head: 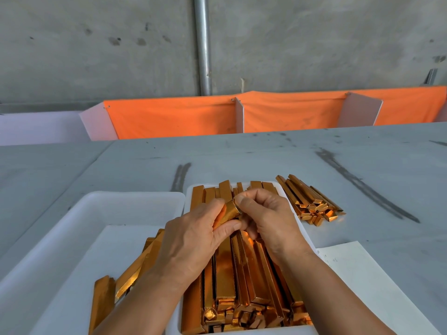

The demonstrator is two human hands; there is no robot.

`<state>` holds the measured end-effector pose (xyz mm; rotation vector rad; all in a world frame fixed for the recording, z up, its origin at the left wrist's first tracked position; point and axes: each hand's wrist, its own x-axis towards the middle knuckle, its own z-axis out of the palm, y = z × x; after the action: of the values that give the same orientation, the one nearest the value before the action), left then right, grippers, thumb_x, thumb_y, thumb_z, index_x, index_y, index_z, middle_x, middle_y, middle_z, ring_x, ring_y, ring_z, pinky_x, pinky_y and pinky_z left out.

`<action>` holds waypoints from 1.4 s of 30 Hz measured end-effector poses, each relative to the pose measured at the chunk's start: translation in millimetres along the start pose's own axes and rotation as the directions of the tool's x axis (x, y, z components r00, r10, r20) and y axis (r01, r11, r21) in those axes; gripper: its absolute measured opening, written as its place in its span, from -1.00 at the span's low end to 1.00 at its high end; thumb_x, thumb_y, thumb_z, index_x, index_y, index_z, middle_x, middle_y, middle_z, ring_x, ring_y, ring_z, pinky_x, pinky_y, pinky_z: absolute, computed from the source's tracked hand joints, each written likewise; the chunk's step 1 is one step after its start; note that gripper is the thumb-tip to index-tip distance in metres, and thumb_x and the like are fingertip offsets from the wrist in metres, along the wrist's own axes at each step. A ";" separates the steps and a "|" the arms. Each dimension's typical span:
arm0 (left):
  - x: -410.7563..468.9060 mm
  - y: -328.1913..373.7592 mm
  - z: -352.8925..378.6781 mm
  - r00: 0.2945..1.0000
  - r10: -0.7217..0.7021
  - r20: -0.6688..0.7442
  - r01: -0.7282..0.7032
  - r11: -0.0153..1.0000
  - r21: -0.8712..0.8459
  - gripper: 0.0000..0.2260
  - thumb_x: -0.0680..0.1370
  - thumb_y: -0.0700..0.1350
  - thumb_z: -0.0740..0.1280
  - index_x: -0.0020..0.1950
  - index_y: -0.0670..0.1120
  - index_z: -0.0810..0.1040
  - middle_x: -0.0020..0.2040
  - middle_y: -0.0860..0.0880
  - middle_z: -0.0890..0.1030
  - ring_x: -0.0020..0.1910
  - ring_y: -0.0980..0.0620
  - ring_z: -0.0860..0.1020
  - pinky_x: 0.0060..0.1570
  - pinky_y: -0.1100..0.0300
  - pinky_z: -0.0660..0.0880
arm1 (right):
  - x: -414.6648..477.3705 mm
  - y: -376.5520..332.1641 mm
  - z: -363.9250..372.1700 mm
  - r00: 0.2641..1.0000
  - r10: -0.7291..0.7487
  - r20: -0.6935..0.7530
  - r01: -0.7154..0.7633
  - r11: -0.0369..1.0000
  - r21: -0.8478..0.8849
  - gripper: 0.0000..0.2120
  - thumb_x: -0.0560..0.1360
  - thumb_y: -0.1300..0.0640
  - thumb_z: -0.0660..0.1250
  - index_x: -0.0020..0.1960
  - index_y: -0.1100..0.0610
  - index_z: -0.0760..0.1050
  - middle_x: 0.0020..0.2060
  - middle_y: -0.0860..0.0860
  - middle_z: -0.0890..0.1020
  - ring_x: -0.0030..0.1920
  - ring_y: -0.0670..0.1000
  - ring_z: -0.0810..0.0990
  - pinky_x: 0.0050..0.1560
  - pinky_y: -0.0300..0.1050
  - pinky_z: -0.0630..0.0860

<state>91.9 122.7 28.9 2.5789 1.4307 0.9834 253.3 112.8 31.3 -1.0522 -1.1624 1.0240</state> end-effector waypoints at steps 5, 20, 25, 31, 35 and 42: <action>0.0 0.7 -0.5 1.000 0.003 0.010 -0.003 1.000 0.007 -0.44 0.44 0.45 0.02 0.19 0.11 0.45 -0.21 0.16 0.48 -0.23 0.16 0.49 -0.26 0.24 0.48 | 0.3 -0.4 -0.7 1.000 0.008 -0.004 -0.008 1.000 0.014 -0.91 0.54 0.19 0.39 -0.13 0.18 0.59 -0.48 0.12 0.54 -0.60 -0.06 0.38 -0.56 -0.24 0.37; 0.7 1.0 -1.5 0.999 0.011 0.031 -0.012 0.999 0.052 -0.44 0.44 0.44 -0.02 0.23 0.15 0.41 -0.14 0.17 0.51 -0.18 0.18 0.51 -0.20 0.25 0.50 | -1.5 -1.5 0.8 1.000 -0.019 -0.004 0.019 1.000 -0.020 -0.92 0.54 0.20 0.40 -0.13 0.19 0.59 -0.49 0.10 0.54 -0.60 -0.06 0.40 -0.56 -0.24 0.38; 0.2 -1.0 -1.1 1.000 -0.007 -0.014 0.007 1.000 0.020 -0.48 0.45 0.43 0.01 0.12 0.09 0.44 -0.27 0.16 0.43 -0.31 0.16 0.47 -0.33 0.29 0.40 | -3.9 -5.7 -1.0 1.000 -0.017 0.018 0.017 1.000 -0.023 -0.82 0.59 0.26 0.28 -0.07 0.18 0.67 -0.43 0.16 0.55 -0.54 -0.03 0.42 -0.47 -0.21 0.43; 0.4 -4.2 0.2 0.999 -0.011 -0.041 0.012 1.000 0.016 -0.56 0.49 0.39 0.08 0.10 0.10 0.42 -0.33 0.20 0.36 -0.37 0.19 0.42 -0.38 0.36 0.32 | -4.2 -8.1 -1.8 0.999 -0.007 0.031 0.009 0.999 -0.047 -0.77 0.59 0.33 0.27 0.01 0.15 0.68 -0.41 0.14 0.58 -0.50 -0.02 0.45 -0.38 -0.21 0.47; 0.7 -5.1 0.6 0.998 -0.015 -0.058 0.015 1.000 0.007 -0.56 0.48 0.40 0.06 0.06 0.09 0.42 -0.34 0.20 0.34 -0.39 0.22 0.39 -0.39 0.40 0.27 | -3.9 -6.6 -1.4 0.999 -0.013 0.039 0.015 0.998 -0.057 -0.82 0.59 0.27 0.30 0.04 0.14 0.68 -0.41 0.11 0.60 -0.49 -0.01 0.47 -0.30 -0.21 0.53; 0.7 -6.2 1.0 0.998 -0.024 -0.065 0.026 0.999 0.030 -0.53 0.48 0.41 0.03 0.07 0.08 0.41 -0.36 0.22 0.30 -0.41 0.23 0.36 -0.40 0.40 0.23 | -4.1 -5.5 -0.7 0.998 -0.060 0.013 0.061 0.993 -0.103 -0.88 0.56 0.25 0.35 0.00 0.12 0.66 -0.39 0.05 0.65 -0.52 -0.08 0.53 -0.35 -0.25 0.55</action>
<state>88.1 127.2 26.5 2.5666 1.5013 1.0594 253.9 107.6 35.8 -1.0879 -1.2588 0.9308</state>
